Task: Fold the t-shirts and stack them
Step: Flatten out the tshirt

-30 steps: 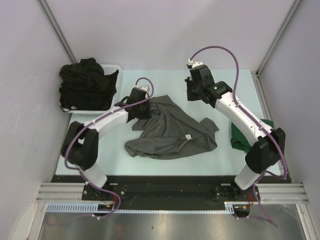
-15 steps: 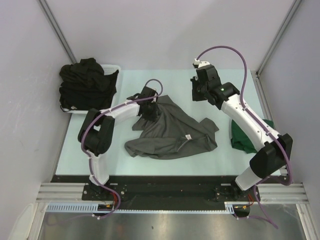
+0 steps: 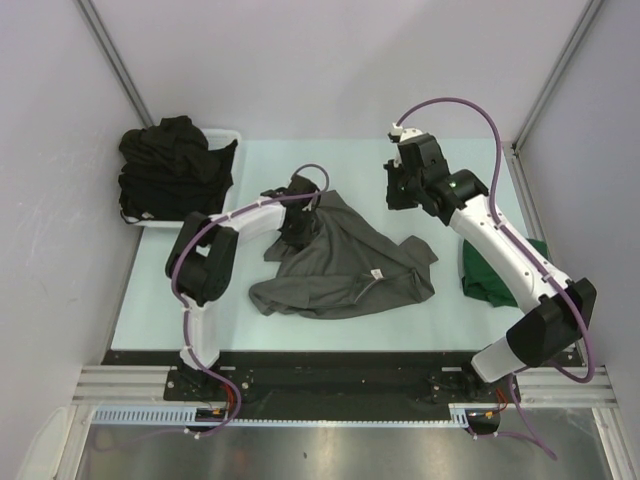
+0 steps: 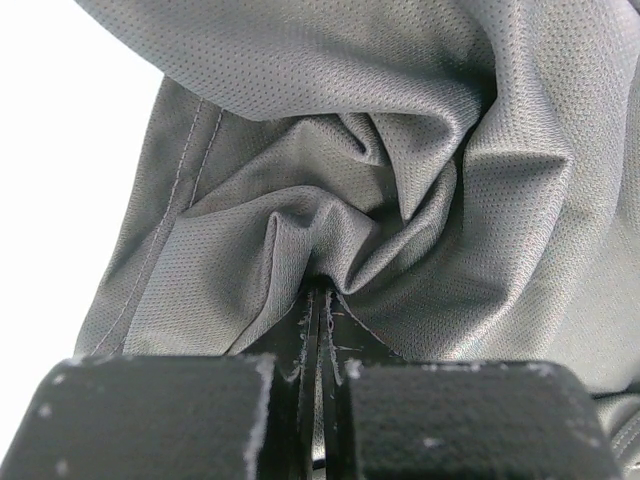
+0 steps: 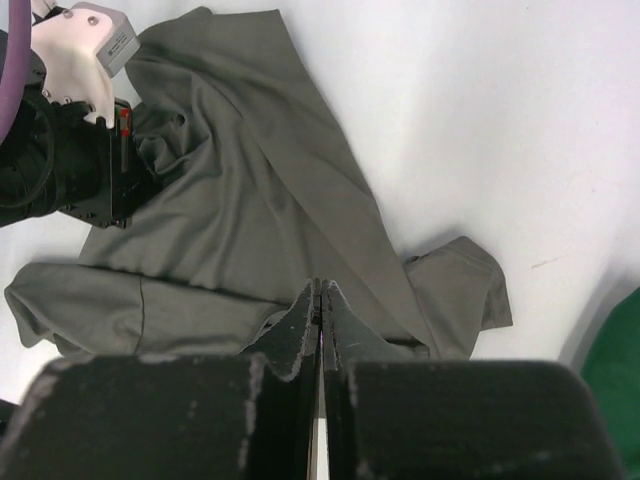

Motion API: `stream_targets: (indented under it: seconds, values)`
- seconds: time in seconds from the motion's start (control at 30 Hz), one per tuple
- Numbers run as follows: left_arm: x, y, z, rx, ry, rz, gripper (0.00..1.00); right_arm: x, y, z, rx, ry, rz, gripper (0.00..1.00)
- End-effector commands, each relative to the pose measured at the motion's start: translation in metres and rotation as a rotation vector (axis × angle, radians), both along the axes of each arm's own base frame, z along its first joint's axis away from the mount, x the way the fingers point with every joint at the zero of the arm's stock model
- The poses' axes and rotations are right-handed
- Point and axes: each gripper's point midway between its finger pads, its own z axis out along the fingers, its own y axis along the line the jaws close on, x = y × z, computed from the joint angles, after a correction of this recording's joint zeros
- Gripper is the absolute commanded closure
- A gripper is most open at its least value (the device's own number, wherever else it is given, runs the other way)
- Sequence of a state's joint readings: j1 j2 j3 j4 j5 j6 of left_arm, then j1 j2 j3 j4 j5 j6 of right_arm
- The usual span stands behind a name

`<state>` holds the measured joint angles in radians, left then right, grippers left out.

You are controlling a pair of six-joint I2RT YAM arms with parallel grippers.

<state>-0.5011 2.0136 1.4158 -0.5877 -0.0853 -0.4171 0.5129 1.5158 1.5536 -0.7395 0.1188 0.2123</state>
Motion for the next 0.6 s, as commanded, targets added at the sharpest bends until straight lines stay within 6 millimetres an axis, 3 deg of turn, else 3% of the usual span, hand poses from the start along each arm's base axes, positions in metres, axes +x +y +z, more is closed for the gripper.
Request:
stream_targets:
  seconds: [0.0, 0.17, 0.37, 0.57]
  values:
    - [-0.025, 0.036, -0.008, 0.137, 0.054, 0.017, 1.00, -0.011, 0.003, 0.011, 0.045, -0.010, 0.027, 1.00]
    - [-0.035, 0.061, 0.000, 0.211, 0.046, 0.051, 1.00, -0.020, 0.010, -0.007, 0.039, 0.055, 0.060, 1.00]
    - [-0.052, 0.090, 0.021, 0.264, 0.037, 0.097, 1.00, -0.033, 0.008, -0.045, -0.009, 0.170, 0.067, 1.00]
    - [-0.071, 0.110, 0.039, 0.289, 0.037, 0.116, 1.00, -0.059, 0.004, -0.082, -0.043, 0.318, 0.092, 1.00]
